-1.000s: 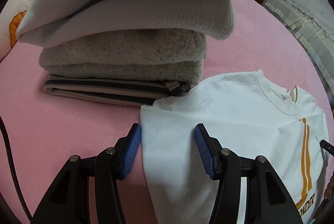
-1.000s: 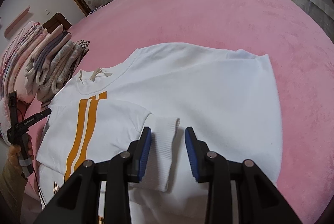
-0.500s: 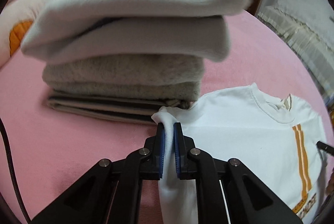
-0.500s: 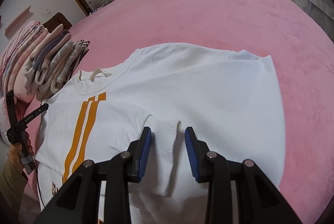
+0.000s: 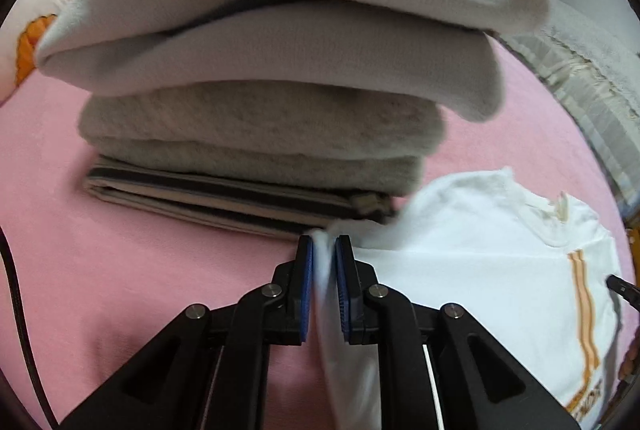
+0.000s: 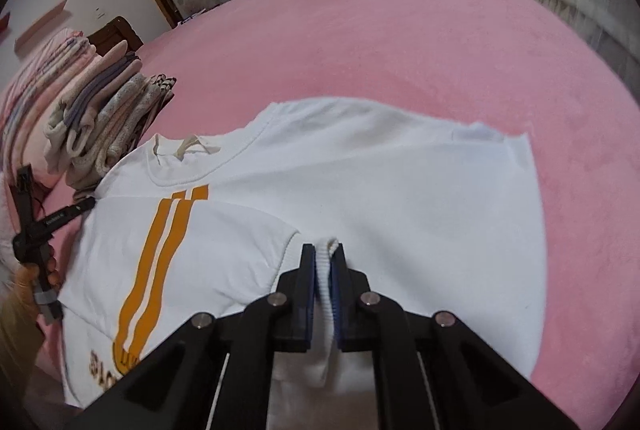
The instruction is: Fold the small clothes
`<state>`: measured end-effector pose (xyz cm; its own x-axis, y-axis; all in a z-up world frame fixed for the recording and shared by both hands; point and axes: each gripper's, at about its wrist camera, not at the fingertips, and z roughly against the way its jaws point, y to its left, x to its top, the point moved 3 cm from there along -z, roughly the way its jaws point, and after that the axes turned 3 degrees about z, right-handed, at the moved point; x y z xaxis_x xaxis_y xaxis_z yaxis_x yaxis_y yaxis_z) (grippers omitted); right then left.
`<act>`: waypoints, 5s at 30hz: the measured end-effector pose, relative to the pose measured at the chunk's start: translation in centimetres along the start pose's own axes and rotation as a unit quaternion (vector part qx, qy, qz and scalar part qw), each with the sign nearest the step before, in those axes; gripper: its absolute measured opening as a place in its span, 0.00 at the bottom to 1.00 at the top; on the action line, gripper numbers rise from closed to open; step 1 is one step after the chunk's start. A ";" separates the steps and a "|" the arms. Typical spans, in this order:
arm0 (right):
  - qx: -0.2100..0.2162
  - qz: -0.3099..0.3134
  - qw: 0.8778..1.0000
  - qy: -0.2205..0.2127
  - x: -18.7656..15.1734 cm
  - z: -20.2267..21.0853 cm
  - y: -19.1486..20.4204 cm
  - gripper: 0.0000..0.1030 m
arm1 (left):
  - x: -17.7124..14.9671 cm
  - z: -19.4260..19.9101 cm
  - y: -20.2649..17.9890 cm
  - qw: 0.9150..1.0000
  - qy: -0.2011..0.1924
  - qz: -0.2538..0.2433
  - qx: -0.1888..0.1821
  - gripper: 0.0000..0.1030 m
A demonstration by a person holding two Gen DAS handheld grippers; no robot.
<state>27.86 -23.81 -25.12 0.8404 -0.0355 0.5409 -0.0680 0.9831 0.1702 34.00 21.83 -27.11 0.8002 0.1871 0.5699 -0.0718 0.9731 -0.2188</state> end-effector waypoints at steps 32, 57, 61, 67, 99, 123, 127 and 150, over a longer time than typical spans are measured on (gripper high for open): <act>-0.037 0.018 0.995 -0.096 -8.2 20.5 4.3 0.31 | -11.2 21.8 -13.6 0.993 -0.038 -0.104 0.030 0.93; -0.033 0.003 0.998 -0.055 -18.3 21.2 4.1 0.31 | -21.9 23.6 -10.3 0.996 0.018 -0.033 0.082 0.93; -0.038 -0.006 0.999 -0.036 -19.9 20.7 2.2 0.31 | -22.9 22.8 -8.2 0.995 0.036 -0.023 0.088 0.93; -0.038 -0.023 0.999 0.011 -22.5 18.7 -1.0 0.31 | -25.0 20.6 -4.8 0.995 0.072 0.016 0.070 0.93; 0.077 -0.134 0.986 0.060 -25.5 13.7 -8.8 0.32 | -28.5 18.1 2.4 0.987 0.114 0.103 -0.056 0.70; 0.146 -0.151 0.978 -0.006 -23.1 18.0 -8.6 0.05 | -27.2 21.2 2.7 0.962 0.115 0.183 -0.169 0.04; 0.171 -0.144 0.974 -0.048 -20.2 20.2 -8.0 0.05 | -24.7 22.7 2.6 0.949 0.078 0.221 -0.210 0.04; 0.152 -0.230 0.954 -0.121 0.6 12.7 -12.1 0.04 | -2.7 10.8 -1.3 0.957 0.002 0.261 -0.125 0.04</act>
<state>22.37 -38.00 -16.33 0.6731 -0.5267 0.5192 0.0943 0.7574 0.6461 25.46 21.46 -19.79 0.6969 0.6376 0.3283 -0.3175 0.6848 -0.6560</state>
